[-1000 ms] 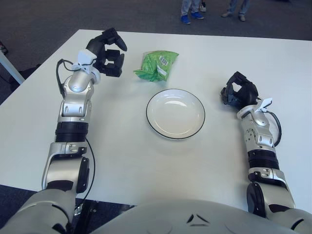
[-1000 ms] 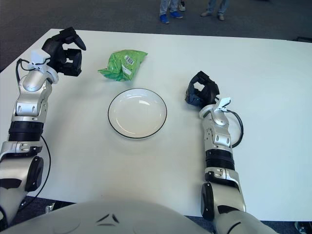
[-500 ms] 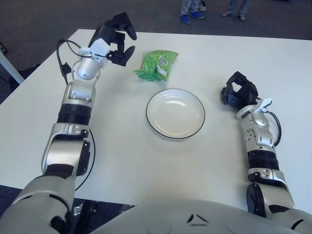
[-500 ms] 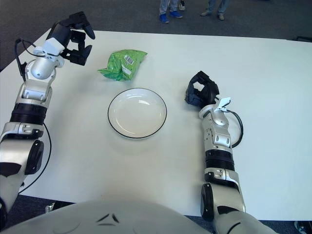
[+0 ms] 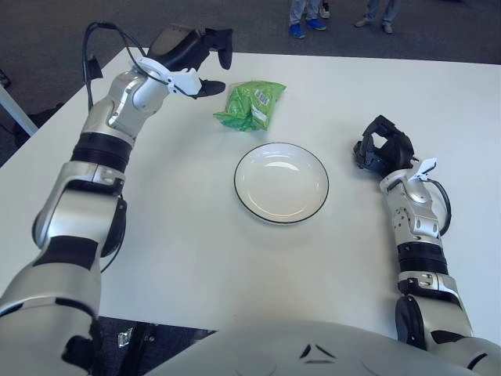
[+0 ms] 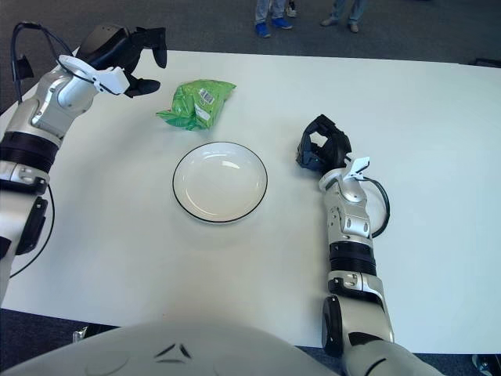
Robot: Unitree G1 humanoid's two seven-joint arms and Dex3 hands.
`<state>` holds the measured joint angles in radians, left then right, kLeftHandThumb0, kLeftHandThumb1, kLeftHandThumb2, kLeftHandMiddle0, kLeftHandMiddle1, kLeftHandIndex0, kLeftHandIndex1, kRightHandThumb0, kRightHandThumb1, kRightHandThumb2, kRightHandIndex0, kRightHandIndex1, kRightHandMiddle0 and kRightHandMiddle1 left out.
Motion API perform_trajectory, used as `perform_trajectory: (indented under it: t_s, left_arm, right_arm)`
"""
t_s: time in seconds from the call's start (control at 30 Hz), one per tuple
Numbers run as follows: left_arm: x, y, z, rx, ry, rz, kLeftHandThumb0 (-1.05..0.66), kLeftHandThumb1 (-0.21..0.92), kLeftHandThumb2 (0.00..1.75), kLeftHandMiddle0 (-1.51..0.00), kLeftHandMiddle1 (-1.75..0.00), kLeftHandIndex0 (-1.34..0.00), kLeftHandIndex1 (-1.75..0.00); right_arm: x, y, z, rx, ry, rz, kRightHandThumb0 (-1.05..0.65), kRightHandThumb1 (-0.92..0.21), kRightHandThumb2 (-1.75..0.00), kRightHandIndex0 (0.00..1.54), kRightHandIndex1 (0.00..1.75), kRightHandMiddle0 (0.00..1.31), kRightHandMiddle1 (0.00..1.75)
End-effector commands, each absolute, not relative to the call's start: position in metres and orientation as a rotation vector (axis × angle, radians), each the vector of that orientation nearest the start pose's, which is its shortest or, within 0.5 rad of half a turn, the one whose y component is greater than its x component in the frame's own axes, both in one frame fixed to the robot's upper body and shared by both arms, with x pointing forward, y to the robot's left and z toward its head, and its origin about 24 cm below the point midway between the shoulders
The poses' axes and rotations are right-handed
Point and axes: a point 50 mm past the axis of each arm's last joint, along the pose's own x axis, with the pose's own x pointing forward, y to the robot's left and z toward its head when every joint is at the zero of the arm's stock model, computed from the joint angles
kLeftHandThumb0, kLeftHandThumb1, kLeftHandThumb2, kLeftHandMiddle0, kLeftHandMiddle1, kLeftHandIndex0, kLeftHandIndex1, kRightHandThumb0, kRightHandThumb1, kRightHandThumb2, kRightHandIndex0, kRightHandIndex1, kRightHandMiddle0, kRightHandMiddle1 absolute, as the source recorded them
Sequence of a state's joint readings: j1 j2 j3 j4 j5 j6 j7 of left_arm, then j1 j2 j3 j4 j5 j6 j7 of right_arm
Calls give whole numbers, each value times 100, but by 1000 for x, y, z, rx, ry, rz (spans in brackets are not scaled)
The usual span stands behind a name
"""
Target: Put the snack into the plate.
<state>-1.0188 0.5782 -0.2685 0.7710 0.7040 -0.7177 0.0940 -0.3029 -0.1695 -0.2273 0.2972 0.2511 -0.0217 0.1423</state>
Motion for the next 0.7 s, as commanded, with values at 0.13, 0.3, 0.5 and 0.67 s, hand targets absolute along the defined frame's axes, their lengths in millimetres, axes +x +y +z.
perform_trajectory:
  t_s: [0.13,0.3,0.5,0.67]
  left_arm:
    - [380,148,238,1484,-916,-402,-4,52,105,-55,-162,-27,-175]
    - [379,143,238,1577,-970,-470,-1,81,64,-40,-158,-10,-172]
    - [385,139,234,1747,-1006,-517,-34,48,100,-20,-128,-1,-134]
    - [386,139,231,1859,-1072,-544,-36,33,113,-8,-104,0,-115]
  right_arm:
    - [295,-212,37,179,58,-49,-47,-36,-127,130,175,58,175]
    - [295,-212,37,179,59,-43,-47,-36,-127,129,175,58,175]
    - [294,-212,37,186,55,-37,-47,-36,-127,129,175,58,175]
    - [295,-212,37,189,53,-33,-47,-36,-126,129,175,58,175]
